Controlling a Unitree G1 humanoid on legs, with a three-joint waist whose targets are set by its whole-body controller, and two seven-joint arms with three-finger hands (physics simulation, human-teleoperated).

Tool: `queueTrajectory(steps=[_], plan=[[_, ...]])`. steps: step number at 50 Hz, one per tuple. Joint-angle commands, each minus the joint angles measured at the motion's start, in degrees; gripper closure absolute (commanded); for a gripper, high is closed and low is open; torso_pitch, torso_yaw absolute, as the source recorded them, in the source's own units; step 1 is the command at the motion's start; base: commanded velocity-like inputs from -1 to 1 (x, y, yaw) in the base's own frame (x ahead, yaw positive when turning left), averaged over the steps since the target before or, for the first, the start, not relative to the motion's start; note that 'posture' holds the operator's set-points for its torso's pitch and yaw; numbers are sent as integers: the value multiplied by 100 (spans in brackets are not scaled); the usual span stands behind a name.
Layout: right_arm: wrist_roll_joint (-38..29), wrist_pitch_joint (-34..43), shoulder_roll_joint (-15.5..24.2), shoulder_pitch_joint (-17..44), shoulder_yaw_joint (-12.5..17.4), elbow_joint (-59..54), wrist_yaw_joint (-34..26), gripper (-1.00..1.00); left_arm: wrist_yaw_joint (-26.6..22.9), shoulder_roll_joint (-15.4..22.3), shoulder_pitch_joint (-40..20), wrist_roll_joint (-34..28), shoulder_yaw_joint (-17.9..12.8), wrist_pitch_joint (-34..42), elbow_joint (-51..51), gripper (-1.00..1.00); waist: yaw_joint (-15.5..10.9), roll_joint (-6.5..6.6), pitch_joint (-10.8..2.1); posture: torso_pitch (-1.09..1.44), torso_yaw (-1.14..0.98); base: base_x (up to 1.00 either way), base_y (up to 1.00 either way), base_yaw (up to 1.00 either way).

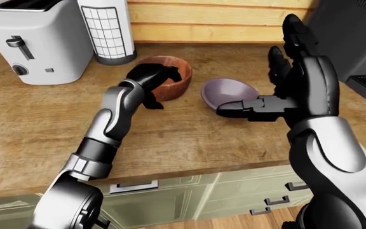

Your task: Stack the bowls from largest to smallest.

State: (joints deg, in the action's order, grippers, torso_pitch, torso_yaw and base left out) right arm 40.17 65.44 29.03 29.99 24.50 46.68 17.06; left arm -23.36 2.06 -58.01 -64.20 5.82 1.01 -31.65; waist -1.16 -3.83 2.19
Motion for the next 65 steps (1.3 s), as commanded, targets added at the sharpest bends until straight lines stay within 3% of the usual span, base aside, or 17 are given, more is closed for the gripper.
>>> queueTrajectory(steps=[1, 6, 11, 14, 15, 23, 25, 35, 39, 43, 48, 50, 54, 60, 65], plan=[[-31, -116, 64, 127, 103, 126, 19, -100, 15, -6, -75, -158, -4, -70, 262, -10, -5, -25, -143, 0, 0, 0, 0, 0], [-52, -85, 60, 154, 85, 130, 12, -100, -3, -23, 97, -301, -28, -152, 252, -4, -3, -18, -146, 0, 0, 0, 0, 0], [-101, -61, 97, 206, 72, 98, -40, -100, -24, 19, 216, -338, -67, -215, 330, 51, 3, -12, -160, 0, 0, 0, 0, 0], [-85, -4, 115, 256, 91, 104, -40, -100, -13, 57, 249, -304, -112, -232, 403, 95, 10, -11, -159, 0, 0, 0, 0, 0], [-136, -71, 117, 230, 61, 69, -71, -100, -73, 76, 261, -284, -132, -209, 502, 100, 12, -10, -157, 0, 0, 0, 0, 0], [60, 185, 198, 373, 170, 171, 31, -100, -134, 146, 262, -141, -234, 67, 1028, 100, 13, 9, -144, 0, 0, 0, 0, 0], [2, 150, 275, 350, 61, 146, -26, -100, -92, 189, 348, -164, -204, 0, 1207, 100, 14, 10, -146, 0, 0, 0, 0, 0], [-19, 1165, 851, 905, 40, 335, -628, -100, -1227, 158, 490, -105, -224, 340, 2695, 100, -4, 0, -86, 0, 0, 0, 0, 0], [-216, 1519, 1210, 1142, -123, 367, -1114, -100, -1749, 55, 493, -190, -199, 574, 3198, 100, -21, -8, -46, 0, 0, 0, 0, 0], [-562, 1853, 1483, 1416, -472, 452, -1653, -100, -2146, 60, 549, -261, -197, 662, 3519, 100, -28, -20, -24, 0, 0, 0, 0, 0], [-1297, 2100, 2061, 1926, -1148, 458, -2494, -100, -2468, 135, 569, -256, -241, 649, 3724, 100, -23, -11, 1, 0, 0, 0, 0, 0], [-1630, 2160, 2087, 2066, -1344, 465, -2783, -100, -2566, 127, 614, -273, -232, 652, 3827, 100, -20, 4, 15, 0, 0, 0, 0, 0], [-2518, 1952, 2482, 2200, -2007, 389, -3473, -100, -2661, 126, 595, -268, -247, 640, 3871, 100, -24, 8, 32, 0, 0, 0, 0, 0], [-4402, 1493, 2886, 2176, -3113, 215, -4786, -100, -2738, 148, 569, -259, -277, 657, 3932, 100, -13, 27, 39, 0, 0, 0, 0, 0], [-6419, 1082, 2452, 2215, -3528, -223, -6208, -100, -2708, 202, 588, -233, -305, 632, 3893, 100, 21, 67, 20, 0, 0, 0, 0, 0]])
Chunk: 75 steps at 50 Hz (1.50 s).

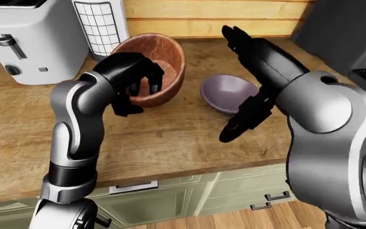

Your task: Stack the bowls from largest to smallest.

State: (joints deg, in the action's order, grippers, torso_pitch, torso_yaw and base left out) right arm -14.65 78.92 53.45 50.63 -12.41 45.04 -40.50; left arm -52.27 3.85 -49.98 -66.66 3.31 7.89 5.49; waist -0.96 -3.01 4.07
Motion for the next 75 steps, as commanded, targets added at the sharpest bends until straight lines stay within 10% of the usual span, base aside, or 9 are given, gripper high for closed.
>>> queueTrajectory(steps=[1, 8, 17, 75], plan=[[-1407, -403, -104, 153, 97, -174, -808, -100, 184, 28, -209, 17, -54, -58, 177, 100, 7, -2, -169, 0, 0, 0, 0, 0], [-4935, -2680, -2084, -19, 878, -1132, -3243, -100, 203, 50, -182, 15, -55, -80, 148, 100, 57, 110, -198, 0, 0, 0, 0, 0], [-6078, -4435, -3496, -47, 1708, -1478, -3711, -88, 196, 70, -224, 20, -68, -73, 140, 100, 90, 228, -256, 0, 0, 0, 0, 0], [-6293, -5318, -4119, -646, 1530, -3415, -2133, -37, 126, 220, -394, 202, -150, 17, 227, 100, 97, 221, -306, 0, 0, 0, 0, 0]])
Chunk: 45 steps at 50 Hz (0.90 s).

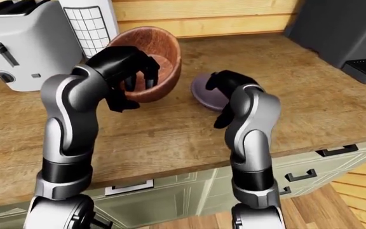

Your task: Stack the bowls from largest to smallest.

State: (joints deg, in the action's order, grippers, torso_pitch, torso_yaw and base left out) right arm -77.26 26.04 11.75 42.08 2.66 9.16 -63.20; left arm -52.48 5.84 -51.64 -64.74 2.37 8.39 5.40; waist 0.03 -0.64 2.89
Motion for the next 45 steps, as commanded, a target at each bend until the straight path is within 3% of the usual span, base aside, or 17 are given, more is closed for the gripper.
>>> queueTrajectory(steps=[1, 16, 20, 29, 36, 39, 45], plan=[[-44, -23, 63, 218, 19, 134, 125, -36, 156, 21, -229, 18, -57, -34, 228, 100, -2, -16, -189, 0, 0, 0, 0, 0], [102, -15, 83, 317, -65, -884, 636, -12, 177, -7, -203, 54, -39, 24, 267, 100, -12, -43, -210, 0, 0, 0, 0, 0], [101, -33, 30, 285, -111, -1038, 730, 6, 189, 10, -199, 82, -50, 11, 251, 100, -16, -55, -210, 0, 0, 0, 0, 0], [-149, -357, -83, -173, -285, -1390, 1223, 9, 229, 31, -139, 143, -60, -43, 236, 100, -37, -93, -231, 0, 0, 0, 0, 0], [-346, -615, -82, -434, -249, -1217, 1294, 66, 165, 12, -88, 131, -35, -40, 343, 100, -62, -120, -257, 0, 0, 0, 0, 0], [-389, -639, -61, -433, -184, -976, 1181, 100, 136, -24, -28, 101, -11, -48, 407, 100, -75, -126, -262, 0, 0, 0, 0, 0], [-445, -814, 144, -518, 11, -248, 781, 100, 96, -37, 5, 89, -18, -56, 468, 100, -80, -131, -274, 0, 0, 0, 0, 0]])
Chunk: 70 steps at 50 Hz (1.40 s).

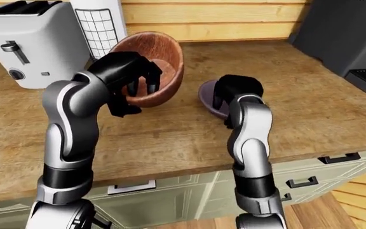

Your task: Stack the bowls from largest to smallest.

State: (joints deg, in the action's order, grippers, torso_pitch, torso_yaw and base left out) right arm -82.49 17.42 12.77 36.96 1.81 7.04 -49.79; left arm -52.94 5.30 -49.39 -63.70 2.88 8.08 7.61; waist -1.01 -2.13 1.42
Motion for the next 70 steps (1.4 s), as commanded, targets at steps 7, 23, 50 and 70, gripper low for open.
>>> queueTrajectory(steps=[7, 23, 50, 70], plan=[[274, -144, 417, -73, 474, 775, -930, 100, 109, 0, -208, -39, -67, -17, 301, 100, 22, 29, -121, 0, 0, 0, 0, 0], [673, 99, 1403, 618, 1026, 1889, -2121, 100, -178, -45, -391, -113, -49, 114, 545, 100, 100, 63, 12, 0, 0, 0, 0, 0], [485, 305, 1574, 1360, 952, 2379, -2821, 100, -1037, -148, -414, -320, -28, 397, 1451, 100, 62, 209, -14, 0, 0, -37, 0, 0], [633, 363, 1387, 1745, 793, 2206, -2377, 100, -1102, 121, -464, -97, -184, 492, 1414, 100, -116, -269, 149, 0, 0, -19, 2, 70]])
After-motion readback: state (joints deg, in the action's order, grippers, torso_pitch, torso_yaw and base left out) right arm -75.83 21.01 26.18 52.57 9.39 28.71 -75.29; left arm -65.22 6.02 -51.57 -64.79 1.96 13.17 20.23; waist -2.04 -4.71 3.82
